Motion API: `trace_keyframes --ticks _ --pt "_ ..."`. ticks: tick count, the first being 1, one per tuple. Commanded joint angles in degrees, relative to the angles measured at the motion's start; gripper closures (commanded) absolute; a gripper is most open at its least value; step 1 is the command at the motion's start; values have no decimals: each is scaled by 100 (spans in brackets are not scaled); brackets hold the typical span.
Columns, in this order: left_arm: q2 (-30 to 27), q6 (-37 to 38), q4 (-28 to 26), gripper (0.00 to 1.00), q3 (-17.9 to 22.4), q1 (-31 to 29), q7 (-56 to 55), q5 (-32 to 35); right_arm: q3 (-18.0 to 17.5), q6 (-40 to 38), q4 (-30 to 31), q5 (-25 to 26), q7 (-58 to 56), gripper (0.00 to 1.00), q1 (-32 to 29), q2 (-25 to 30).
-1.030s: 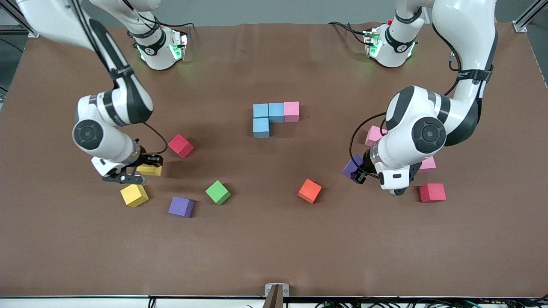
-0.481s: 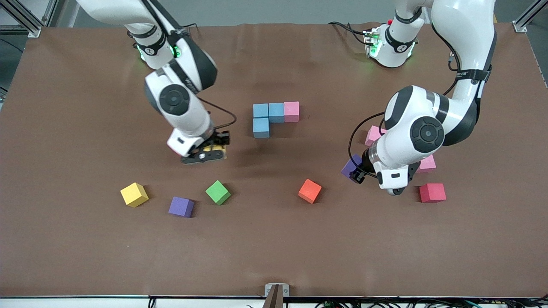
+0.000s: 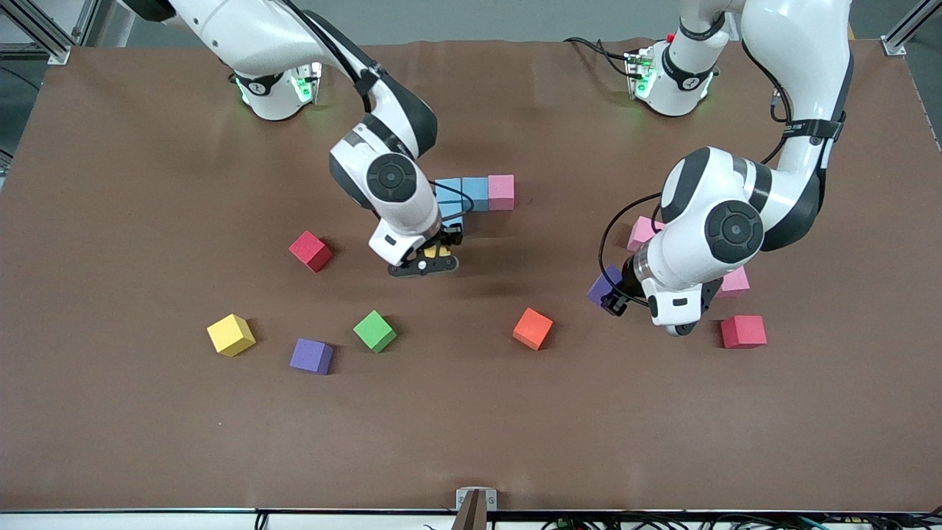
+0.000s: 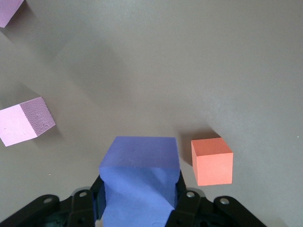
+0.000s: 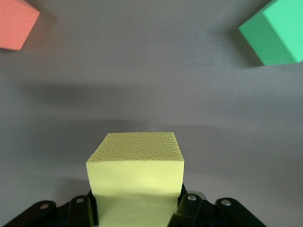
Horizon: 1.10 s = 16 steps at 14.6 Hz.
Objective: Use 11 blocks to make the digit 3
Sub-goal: 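Carry the yellow cube to the cube row with the right gripper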
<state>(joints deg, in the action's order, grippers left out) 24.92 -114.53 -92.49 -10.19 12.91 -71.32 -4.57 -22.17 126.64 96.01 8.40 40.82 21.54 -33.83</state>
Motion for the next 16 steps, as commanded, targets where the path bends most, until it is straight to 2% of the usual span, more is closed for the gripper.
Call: trace_keyframes --ticks 1,4,6,12,16 --pt "-75 53 -32 96 17 19 -101 -123 55 220 -161 381 409 100 183 -378" --pt "-92 62 -6 96 8 36 -198 -149 63 317 -74 417 410 100 210 -431" --pt "-93 62 12 96 -184 1 -426 -193 63 370 58 426 514 100 245 -422" --pt "-49 53 12 96 -211 98 -435 -123 63 564 366 452 805 100 359 -414" --pt "-277 114 -23 96 -281 177 -620 -202 63 555 436 452 911 100 412 -396"
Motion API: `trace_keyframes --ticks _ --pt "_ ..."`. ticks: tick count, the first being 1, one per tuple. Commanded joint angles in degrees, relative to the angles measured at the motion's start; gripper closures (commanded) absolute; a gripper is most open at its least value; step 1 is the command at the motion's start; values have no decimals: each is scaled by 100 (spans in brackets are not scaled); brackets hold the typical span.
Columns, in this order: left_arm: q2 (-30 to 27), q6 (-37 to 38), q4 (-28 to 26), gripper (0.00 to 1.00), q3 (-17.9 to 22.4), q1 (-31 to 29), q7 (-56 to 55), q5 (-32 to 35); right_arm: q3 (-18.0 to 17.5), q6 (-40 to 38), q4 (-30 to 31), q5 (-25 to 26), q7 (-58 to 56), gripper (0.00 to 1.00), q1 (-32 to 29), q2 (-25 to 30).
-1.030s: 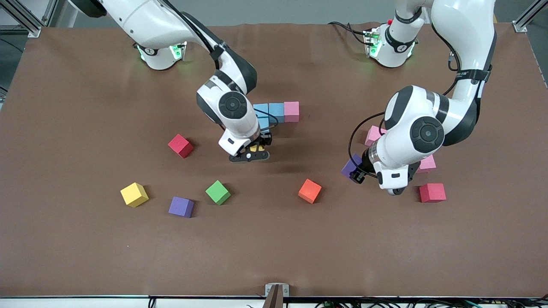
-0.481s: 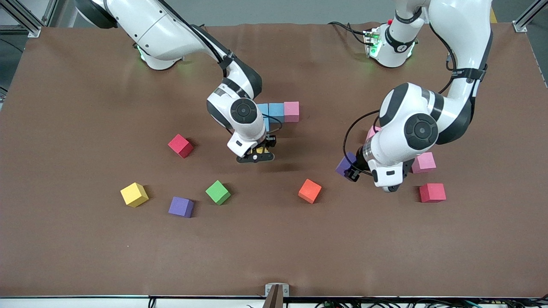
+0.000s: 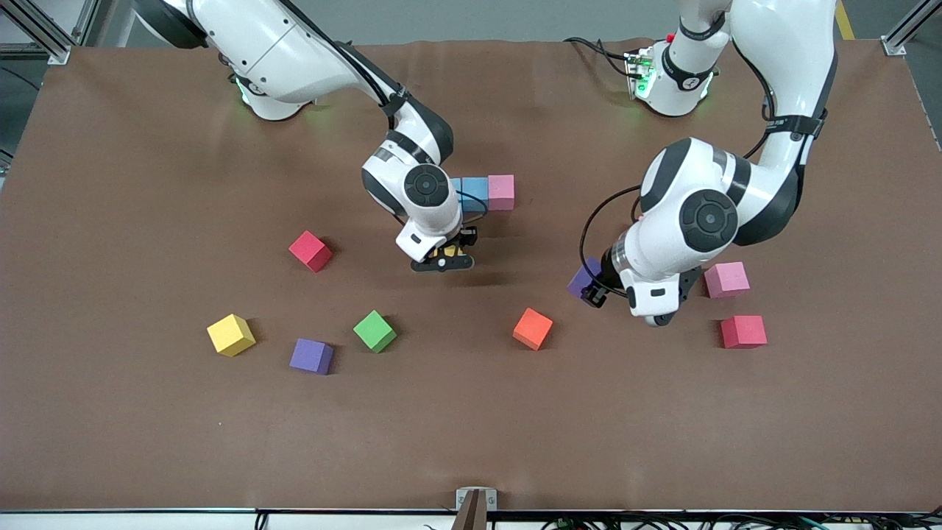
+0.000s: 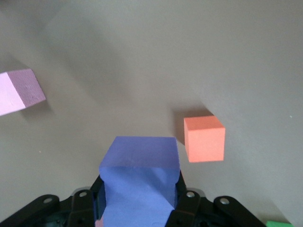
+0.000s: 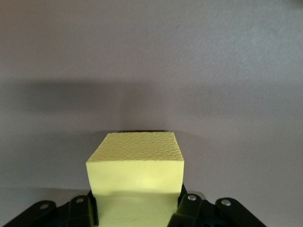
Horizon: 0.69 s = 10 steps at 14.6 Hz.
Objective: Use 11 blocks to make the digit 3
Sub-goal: 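Carry the yellow cube to the cube row with the right gripper, then lower the yellow cube with the right gripper while the left gripper brings purple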
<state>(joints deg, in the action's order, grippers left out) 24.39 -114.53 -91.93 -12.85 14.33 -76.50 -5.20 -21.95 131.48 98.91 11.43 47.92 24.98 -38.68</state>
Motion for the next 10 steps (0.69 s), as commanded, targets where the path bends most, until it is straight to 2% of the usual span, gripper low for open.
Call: trace_keyframes --ticks 1,10 --pt "-198 176 -89 96 -16 69 -102 -139 51 79 172 149 252 100 77 89" --pt "-207 176 -176 96 -121 26 -401 -262 42 79 234 175 358 100 139 107"
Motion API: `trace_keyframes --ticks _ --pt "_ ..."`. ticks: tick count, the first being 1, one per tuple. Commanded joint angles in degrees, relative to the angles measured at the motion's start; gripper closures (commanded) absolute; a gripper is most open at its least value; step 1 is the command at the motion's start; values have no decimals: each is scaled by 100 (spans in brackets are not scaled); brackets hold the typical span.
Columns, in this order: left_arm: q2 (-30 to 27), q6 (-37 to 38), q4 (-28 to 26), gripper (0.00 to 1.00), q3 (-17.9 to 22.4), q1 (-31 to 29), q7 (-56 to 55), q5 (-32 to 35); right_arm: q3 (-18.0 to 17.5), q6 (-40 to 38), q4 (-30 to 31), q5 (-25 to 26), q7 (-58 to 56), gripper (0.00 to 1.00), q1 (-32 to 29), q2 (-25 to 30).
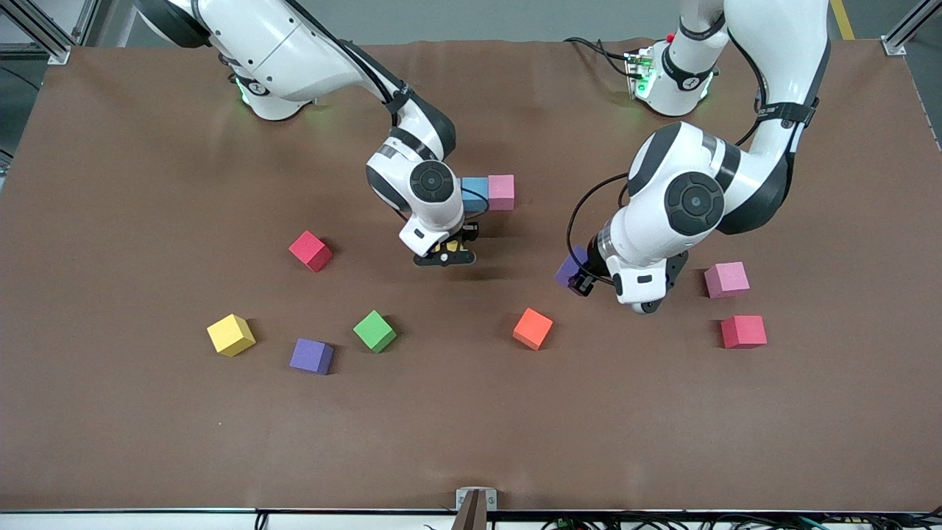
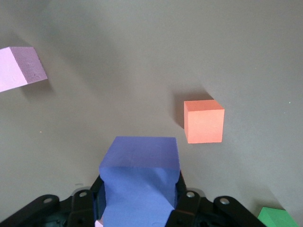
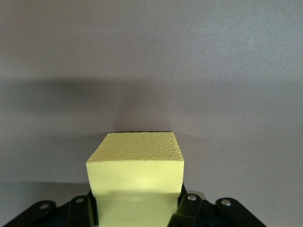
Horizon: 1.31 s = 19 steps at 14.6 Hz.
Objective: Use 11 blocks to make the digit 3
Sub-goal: 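Lower the yellow cube with the right gripper while the left gripper brings purple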
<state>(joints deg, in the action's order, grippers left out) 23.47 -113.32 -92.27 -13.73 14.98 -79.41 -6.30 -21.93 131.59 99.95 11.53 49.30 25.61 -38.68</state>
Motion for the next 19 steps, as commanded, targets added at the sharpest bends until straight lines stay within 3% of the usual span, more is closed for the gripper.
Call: trace_keyframes --ticks 1,8,10,11,12,13,14,19 --pt "-123 38 -186 96 -33 -30 -135 -178 48 69 130 166 229 100 93 98" --pt "-62 -322 -467 96 -209 14 -461 -301 39 192 270 210 229 99 93 98" --pt "-53 -331 -529 96 -209 31 -461 -301 39 192 262 210 229 95 93 98" --pt "-53 -401 -590 96 -218 23 -470 -310 48 174 262 210 238 87 75 98" --pt "-62 -550 -704 96 -218 31 -513 -371 48 157 253 210 238 72 49 98" --pt "-71 -760 -818 95 -218 23 -696 -450 48 157 244 218 229 12 40 98" --pt "-53 -954 -906 95 -218 31 -881 -459 48 148 227 236 229 0 31 98" --pt "96 -1403 -1039 94 -218 285 -2293 -547 48 130 200 350 203 0 14 106"
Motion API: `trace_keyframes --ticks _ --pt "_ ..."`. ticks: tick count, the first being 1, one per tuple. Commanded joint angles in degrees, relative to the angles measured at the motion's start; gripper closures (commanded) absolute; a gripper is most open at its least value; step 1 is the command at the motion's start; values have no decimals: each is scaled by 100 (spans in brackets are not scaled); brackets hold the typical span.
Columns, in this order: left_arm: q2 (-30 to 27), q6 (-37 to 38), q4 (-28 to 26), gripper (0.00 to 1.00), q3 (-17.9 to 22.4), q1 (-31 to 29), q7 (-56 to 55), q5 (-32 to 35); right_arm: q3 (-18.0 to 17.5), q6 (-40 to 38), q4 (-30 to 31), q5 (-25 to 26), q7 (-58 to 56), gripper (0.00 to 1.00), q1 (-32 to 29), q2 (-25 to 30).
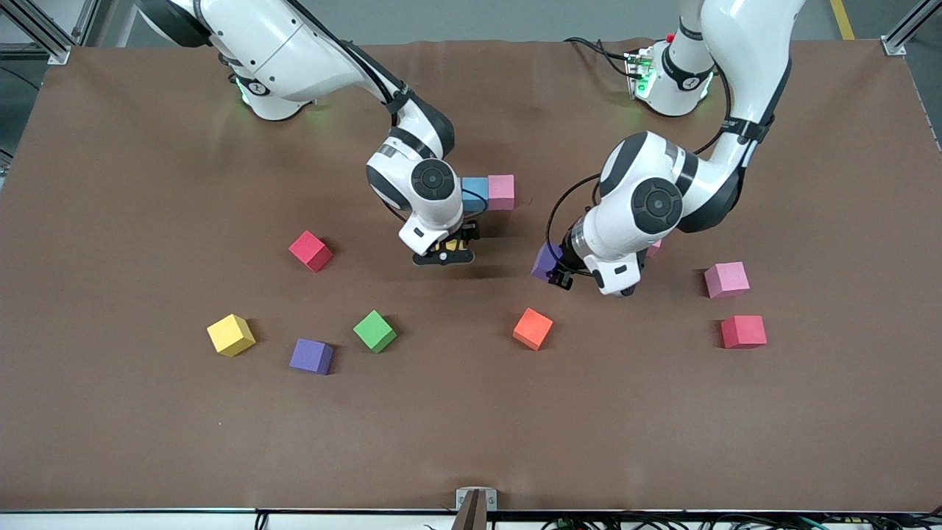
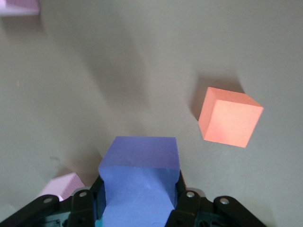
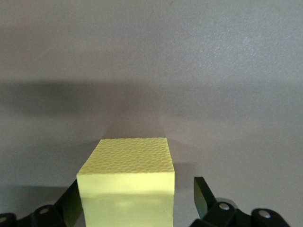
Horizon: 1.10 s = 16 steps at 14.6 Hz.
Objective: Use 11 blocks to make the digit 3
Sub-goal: 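Lower the yellow cube with the right gripper while the left gripper brings purple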
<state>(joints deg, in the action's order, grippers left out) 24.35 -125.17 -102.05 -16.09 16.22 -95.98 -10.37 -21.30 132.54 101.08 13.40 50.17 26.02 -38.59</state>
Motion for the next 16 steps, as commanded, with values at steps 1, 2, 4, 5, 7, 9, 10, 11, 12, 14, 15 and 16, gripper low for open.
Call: trace_keyframes --ticks 1,2,4,5,7,9,10,11,12,14,15,16 --pt "52 -331 -70 94 26 267 -1076 -132 -14 35 79 162 116 0 -35 97" --pt "113 -411 -70 93 27 372 -1385 -105 -14 27 79 162 107 0 -53 97" --pt "123 -604 -227 91 27 452 -1756 -105 -32 18 44 154 46 0 -158 141" --pt "123 -709 -332 91 27 470 -1853 -105 -41 -52 -9 154 45 0 -219 158" --pt "114 -763 -473 91 35 584 -2142 -105 -84 -341 -167 101 54 0 -386 325" --pt "114 -955 -588 89 27 663 -2459 -88 -111 -518 -211 75 2 0 -553 422" --pt "123 -1070 -649 89 35 820 -2574 -79 -111 -527 -211 48 -68 0 -676 492" --pt "157 -1123 -676 89 44 917 -2636 -70 -154 -544 -211 -47 -69 0 -807 553" --pt "184 -1150 -702 89 44 944 -2654 -53 -164 -562 -220 -179 -78 0 -965 615" --pt "245 -1385 -720 88 44 1058 -2967 -44 -164 -571 -342 -251 -95 0 -1151 616" --pt "315 -1509 -720 88 70 1172 -3179 0 -155 -571 -369 -251 -86 0 -1247 642" --pt "351 -1528 -703 88 79 1225 -3303 140 -146 -571 -369 -242 -78 0 -1387 685"
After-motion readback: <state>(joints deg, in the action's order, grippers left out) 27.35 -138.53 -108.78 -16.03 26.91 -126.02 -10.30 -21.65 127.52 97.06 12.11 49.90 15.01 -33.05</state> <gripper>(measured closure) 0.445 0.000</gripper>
